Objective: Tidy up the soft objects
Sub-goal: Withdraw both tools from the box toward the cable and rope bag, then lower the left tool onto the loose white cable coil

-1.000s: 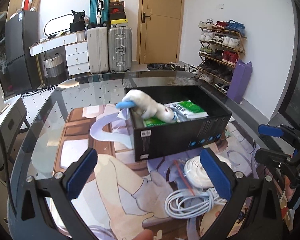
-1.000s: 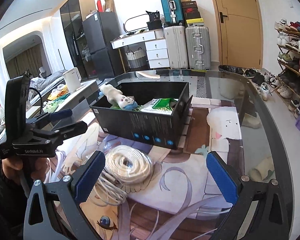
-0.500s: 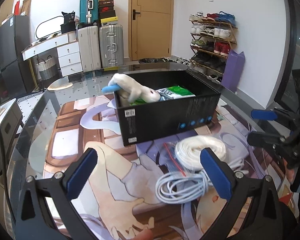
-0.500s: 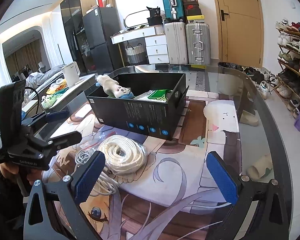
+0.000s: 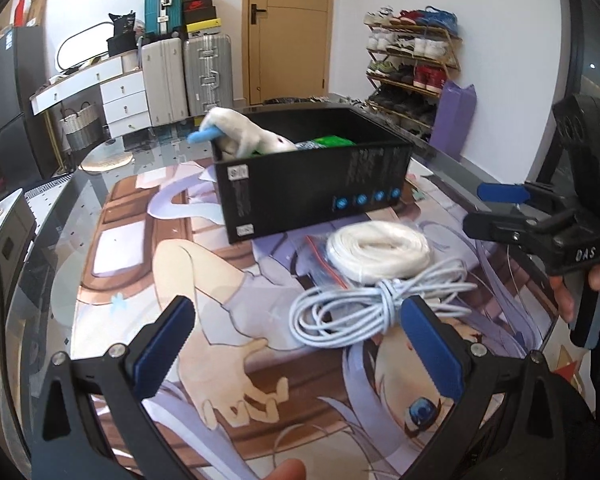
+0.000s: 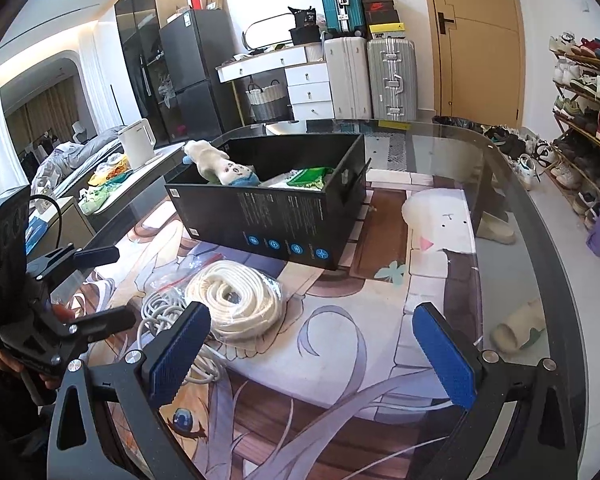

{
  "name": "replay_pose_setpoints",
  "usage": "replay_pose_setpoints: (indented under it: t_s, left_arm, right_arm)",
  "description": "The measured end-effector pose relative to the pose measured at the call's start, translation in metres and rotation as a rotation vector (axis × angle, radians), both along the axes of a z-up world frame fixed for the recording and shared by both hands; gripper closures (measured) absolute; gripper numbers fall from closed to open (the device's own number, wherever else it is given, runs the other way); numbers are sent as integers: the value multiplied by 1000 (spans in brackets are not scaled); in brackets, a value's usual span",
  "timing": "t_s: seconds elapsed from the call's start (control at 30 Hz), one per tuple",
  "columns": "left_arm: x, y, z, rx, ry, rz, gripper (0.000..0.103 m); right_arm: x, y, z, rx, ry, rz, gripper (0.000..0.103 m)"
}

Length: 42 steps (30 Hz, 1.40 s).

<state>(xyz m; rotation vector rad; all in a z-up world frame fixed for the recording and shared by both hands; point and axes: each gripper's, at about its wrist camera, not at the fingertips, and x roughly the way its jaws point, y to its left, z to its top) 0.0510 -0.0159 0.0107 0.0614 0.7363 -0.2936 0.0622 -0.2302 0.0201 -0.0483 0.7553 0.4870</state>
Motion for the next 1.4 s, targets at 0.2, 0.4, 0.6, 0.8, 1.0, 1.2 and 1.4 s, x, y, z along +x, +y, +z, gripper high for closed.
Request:
replay_pose_setpoints:
  t_s: [0.2, 0.4, 0.6, 0.8, 1.0, 1.2, 1.4]
  left_arm:
    - [-3, -12, -5, 29, 27, -60, 0]
    - [-1, -25, -11, 36, 60, -105, 0]
    - [8, -28, -14, 12, 87, -75, 0]
    - [19, -23, -18, -23, 143, -41, 0]
    - [26, -22, -20, -39, 173, -25, 0]
    - [27, -20, -19, -42, 163, -26, 10]
    - [23, -18, -16, -63, 143, -55, 26]
  right_arm:
    - [1, -1, -8, -14, 17, -1, 0]
    - [0, 1, -11, -17, 24, -2, 0]
    - [1, 2, -14, -28, 34, 0, 0]
    - [1, 1, -15, -33, 38, -6, 0]
    - [2, 1, -17, -37, 45, -9, 0]
    - [2, 1, -18, -38, 44, -8, 0]
    - [2, 1, -19, -39, 47, -12, 0]
